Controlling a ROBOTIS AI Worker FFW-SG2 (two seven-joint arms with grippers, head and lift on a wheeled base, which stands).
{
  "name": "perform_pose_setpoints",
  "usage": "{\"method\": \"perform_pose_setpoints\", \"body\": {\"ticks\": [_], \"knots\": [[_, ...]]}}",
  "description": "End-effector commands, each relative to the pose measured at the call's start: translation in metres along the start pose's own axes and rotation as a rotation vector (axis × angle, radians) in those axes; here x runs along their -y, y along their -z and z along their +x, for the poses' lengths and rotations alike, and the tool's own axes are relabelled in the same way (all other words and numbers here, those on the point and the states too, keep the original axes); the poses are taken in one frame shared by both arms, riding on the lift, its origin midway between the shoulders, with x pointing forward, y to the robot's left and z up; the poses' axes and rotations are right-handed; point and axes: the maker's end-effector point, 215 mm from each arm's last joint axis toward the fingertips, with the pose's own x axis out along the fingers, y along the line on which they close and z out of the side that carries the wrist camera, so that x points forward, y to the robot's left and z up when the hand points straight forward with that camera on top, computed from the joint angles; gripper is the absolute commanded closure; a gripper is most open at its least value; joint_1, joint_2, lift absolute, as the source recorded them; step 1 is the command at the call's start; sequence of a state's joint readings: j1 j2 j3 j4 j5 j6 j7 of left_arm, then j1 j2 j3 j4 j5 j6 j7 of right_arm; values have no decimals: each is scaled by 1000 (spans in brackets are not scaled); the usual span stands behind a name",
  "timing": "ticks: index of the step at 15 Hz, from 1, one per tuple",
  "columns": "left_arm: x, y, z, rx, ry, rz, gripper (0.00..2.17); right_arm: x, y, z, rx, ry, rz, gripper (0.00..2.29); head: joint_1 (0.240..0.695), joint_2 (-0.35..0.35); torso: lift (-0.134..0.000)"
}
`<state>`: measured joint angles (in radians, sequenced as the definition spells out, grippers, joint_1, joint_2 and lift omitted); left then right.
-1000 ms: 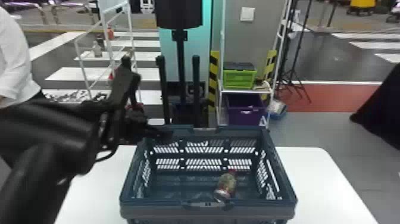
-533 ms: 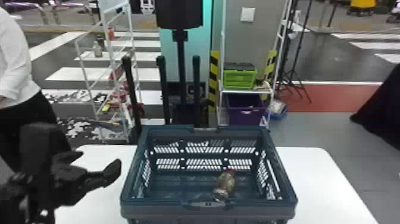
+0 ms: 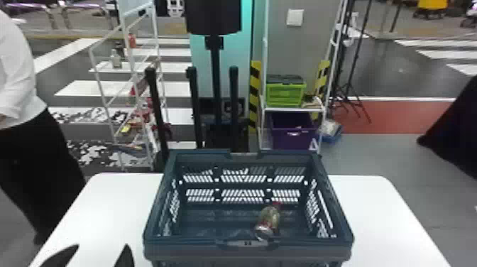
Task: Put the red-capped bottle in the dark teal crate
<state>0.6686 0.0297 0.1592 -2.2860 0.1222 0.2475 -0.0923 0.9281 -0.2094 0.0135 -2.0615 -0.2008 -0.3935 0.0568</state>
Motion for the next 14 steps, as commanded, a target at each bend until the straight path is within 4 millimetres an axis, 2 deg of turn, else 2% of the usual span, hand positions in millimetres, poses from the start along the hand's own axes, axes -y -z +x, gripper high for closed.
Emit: {"method": "perform_pose_setpoints", "body": {"ticks": [1,2,3,6,14], "knots": [[24,31,-14,-7,4,-22,63,-1,-1,1,3,-5,2,151,499,0,0],[33,41,-20,-4,-14,-11,63,-1,-2,1,5,-5,3,151,499,0,0],[45,42,-25,26,-33,3,60,-1,-2,1,5,-6,2,151,499,0,0],[62,45,-34,73,-51,-17,60,-2,-2,1,4,-9,1,151,499,0,0],[60,47,-56,139,-44,-5,60,-4,-2,3,9,-10,2,151,499,0,0]]}}
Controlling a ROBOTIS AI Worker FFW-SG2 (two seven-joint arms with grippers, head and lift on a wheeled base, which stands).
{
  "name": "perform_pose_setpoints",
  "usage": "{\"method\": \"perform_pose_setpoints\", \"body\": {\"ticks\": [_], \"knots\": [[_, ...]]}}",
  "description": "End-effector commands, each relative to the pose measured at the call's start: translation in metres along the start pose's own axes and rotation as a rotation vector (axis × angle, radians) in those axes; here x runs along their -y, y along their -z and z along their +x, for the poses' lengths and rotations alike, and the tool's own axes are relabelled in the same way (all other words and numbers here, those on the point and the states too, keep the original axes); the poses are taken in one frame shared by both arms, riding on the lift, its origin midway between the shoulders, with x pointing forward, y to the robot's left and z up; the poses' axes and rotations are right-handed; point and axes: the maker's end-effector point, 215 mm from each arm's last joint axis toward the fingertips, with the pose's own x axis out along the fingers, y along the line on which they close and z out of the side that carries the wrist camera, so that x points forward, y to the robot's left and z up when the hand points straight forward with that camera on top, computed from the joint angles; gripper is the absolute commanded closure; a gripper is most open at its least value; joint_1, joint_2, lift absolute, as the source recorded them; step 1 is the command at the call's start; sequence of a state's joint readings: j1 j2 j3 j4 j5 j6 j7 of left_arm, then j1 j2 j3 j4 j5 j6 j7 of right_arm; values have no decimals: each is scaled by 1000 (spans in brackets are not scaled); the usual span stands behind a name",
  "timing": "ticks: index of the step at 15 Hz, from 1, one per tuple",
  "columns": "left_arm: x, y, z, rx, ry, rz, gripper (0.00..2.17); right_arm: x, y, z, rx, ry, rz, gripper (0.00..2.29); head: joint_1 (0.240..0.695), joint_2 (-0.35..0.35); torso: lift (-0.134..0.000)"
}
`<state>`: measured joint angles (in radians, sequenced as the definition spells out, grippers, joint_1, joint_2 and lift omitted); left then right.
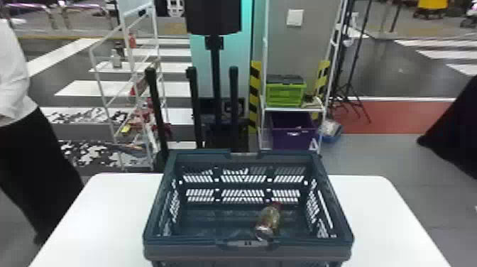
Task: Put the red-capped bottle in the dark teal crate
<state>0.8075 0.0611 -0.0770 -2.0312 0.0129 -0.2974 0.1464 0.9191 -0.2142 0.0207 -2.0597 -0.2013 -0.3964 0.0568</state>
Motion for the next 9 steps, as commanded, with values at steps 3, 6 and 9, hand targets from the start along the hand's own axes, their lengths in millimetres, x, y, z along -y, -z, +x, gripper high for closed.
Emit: {"method": "perform_pose_setpoints", "body": {"ticks": [3,6,9], "knots": [[0,-1,-5,10,4,-2,60,-5,2,1,-2,-7,3,151,499,0,0],[1,2,-6,3,7,-1,60,-5,2,1,-2,-6,4,151,499,0,0],[0,5,-8,-3,4,1,63,-6,1,1,0,-9,3,151,499,0,0]]}}
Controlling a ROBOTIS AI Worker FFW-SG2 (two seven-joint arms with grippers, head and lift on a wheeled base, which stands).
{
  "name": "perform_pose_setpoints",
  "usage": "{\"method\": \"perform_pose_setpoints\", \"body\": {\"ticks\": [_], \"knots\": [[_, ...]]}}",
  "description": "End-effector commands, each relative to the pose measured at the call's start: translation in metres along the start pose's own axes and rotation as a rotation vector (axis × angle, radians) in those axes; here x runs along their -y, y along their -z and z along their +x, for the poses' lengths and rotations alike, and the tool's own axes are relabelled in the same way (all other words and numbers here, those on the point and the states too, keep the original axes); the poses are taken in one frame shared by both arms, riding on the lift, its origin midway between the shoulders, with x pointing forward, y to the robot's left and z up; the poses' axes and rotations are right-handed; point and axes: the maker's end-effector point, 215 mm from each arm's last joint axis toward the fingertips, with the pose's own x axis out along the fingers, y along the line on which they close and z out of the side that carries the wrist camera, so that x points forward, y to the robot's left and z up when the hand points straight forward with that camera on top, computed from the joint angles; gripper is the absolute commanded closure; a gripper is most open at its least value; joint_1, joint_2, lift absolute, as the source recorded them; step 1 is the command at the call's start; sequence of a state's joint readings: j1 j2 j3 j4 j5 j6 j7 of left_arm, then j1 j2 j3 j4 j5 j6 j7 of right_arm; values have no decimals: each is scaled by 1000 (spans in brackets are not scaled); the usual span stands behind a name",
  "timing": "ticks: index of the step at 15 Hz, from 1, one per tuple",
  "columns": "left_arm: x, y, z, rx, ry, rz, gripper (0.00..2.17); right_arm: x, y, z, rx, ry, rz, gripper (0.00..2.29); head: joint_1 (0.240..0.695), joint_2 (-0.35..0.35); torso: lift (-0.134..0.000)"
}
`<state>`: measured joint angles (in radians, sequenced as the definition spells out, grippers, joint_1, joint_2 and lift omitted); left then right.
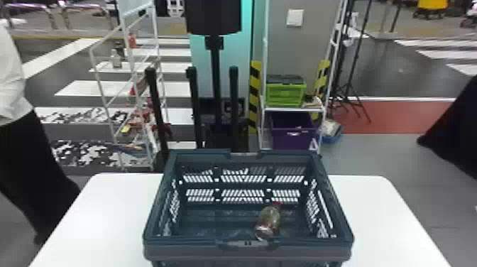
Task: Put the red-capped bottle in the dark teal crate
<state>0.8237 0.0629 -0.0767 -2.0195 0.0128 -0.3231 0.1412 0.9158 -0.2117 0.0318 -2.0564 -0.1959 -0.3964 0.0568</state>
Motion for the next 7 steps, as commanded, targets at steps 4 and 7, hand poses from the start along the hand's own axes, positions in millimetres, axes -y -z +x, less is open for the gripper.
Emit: {"method": "perform_pose_setpoints", "body": {"ticks": [4,7], "knots": [[-1,-1,-2,3,-3,-2,63,-2,-1,0,2,-3,-1,151,499,0,0],[0,-2,-1,6,-1,-1,63,-1,-1,-1,1,-1,0,151,499,0,0]]}}
